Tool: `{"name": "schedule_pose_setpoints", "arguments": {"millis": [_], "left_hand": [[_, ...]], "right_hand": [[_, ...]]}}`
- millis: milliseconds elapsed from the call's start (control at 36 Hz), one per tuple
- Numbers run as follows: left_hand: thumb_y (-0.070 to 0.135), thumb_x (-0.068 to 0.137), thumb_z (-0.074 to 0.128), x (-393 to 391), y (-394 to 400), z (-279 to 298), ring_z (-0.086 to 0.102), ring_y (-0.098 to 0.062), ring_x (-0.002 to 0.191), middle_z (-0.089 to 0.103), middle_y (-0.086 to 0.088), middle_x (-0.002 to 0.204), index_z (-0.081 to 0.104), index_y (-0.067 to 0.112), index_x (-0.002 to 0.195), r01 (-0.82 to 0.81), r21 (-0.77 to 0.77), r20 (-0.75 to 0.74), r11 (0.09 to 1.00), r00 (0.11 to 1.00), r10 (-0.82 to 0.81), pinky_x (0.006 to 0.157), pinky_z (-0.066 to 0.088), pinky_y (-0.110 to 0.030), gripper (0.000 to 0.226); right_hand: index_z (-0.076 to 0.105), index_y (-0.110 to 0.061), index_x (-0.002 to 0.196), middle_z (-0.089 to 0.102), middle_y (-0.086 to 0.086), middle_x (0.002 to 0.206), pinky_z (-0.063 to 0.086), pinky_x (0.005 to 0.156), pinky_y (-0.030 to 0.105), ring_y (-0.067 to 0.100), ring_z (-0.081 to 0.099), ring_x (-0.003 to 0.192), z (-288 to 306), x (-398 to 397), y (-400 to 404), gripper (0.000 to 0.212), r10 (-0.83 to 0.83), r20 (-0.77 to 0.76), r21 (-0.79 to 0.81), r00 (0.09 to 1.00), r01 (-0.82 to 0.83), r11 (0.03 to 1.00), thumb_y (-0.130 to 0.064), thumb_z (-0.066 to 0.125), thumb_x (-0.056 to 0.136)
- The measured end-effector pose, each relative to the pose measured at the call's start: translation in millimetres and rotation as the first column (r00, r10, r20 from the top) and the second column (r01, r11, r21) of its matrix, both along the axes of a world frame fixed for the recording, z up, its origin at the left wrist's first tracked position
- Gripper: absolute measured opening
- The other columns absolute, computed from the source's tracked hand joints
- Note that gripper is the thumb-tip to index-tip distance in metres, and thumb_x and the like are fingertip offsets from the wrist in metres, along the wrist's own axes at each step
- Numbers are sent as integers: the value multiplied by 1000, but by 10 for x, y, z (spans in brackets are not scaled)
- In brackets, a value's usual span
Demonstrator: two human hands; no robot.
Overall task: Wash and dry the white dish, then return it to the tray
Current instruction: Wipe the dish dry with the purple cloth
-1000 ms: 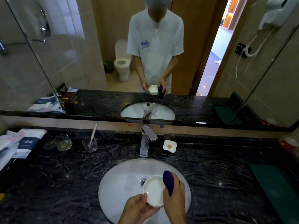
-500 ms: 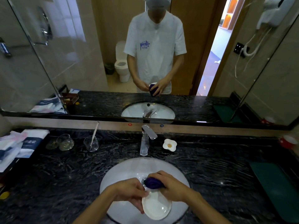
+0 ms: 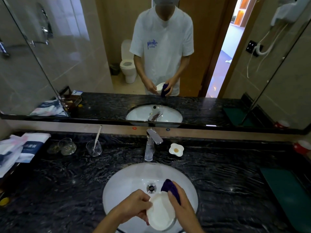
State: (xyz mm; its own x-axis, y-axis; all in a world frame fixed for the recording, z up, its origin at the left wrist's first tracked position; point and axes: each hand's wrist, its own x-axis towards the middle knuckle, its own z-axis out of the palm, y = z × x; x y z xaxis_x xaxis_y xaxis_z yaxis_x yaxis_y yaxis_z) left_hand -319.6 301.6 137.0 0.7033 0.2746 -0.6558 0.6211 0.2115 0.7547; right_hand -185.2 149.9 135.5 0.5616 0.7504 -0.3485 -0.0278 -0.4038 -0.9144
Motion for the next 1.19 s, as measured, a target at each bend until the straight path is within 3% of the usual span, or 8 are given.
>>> {"name": "schedule_pose_setpoints", "arguments": {"millis": [56, 111, 222, 444, 667, 889, 1028, 1194], "left_hand": [[5, 90, 57, -3, -42, -19, 65, -23, 60, 61, -20, 74, 68, -8, 84, -41, 4, 13, 999, 999, 41, 74, 63, -44, 18], [2, 94, 53, 12, -92, 7, 64, -21, 54, 69, -16, 71, 72, -5, 85, -104, -11, 42, 994, 994, 105, 62, 60, -33, 22], [-1, 93, 49, 87, -189, 88, 59, -22, 49, 69, -16, 63, 73, -10, 93, -203, 26, 75, 979, 977, 200, 56, 56, -29, 25], [-8, 84, 46, 159, -226, 63, 57, -27, 45, 61, -19, 51, 74, -8, 80, -375, 167, 58, 912, 927, 371, 55, 55, -35, 28], [-6, 83, 53, 55, -198, 29, 62, -22, 42, 64, -4, 45, 73, -4, 72, -348, 304, 36, 887, 934, 355, 53, 59, -34, 22], [-4, 80, 52, 68, -88, 139, 56, -26, 43, 62, -16, 50, 72, -8, 78, -282, 244, 77, 928, 959, 272, 55, 57, -35, 20], [-5, 79, 50, 149, -76, 200, 56, -24, 42, 62, -9, 49, 71, -9, 77, -332, 257, 116, 908, 943, 312, 52, 55, -33, 21], [-2, 81, 53, 65, -17, 165, 59, -24, 44, 68, -8, 55, 75, -4, 82, -351, 255, 89, 901, 936, 340, 51, 55, -32, 22]], "right_hand": [[48, -42, 130, 56, -12, 131, 44, 104, 30, 13, 53, 122, -16, -57, -31, 32, -141, -177, 12, 974, 146, 989, -34, 56, 100], [52, -38, 130, 62, -4, 129, 46, 105, 44, 25, 57, 120, -47, -73, -21, 31, -266, -428, 37, 864, 311, 950, -30, 54, 100], [64, -24, 126, 68, 12, 125, 44, 108, 55, 37, 60, 118, -111, -54, 40, 34, -317, -709, -17, 630, 434, 901, -40, 53, 98], [71, -9, 117, 68, 26, 122, 54, 71, 40, 40, 66, 97, 44, -74, 178, 61, -269, -800, -117, 536, 301, 946, -61, 58, 87], [61, 2, 127, 67, 29, 119, 52, 85, 49, 45, 62, 108, 9, 100, 6, 45, -299, -785, -181, 543, 259, 949, -25, 61, 92], [63, -2, 123, 65, 27, 124, 51, 84, 51, 45, 59, 112, 135, 129, 40, 40, -265, -855, -46, 446, 445, 895, -30, 50, 98], [65, -1, 115, 74, 25, 96, 48, 74, 47, 41, 61, 92, 246, -100, 202, 40, -197, -875, -4, 443, 400, 916, -31, 40, 101], [59, 0, 123, 65, 31, 114, 50, 75, 46, 44, 59, 93, 226, -153, 153, 41, -197, -900, -45, 389, 366, 930, -24, 43, 95]]}}
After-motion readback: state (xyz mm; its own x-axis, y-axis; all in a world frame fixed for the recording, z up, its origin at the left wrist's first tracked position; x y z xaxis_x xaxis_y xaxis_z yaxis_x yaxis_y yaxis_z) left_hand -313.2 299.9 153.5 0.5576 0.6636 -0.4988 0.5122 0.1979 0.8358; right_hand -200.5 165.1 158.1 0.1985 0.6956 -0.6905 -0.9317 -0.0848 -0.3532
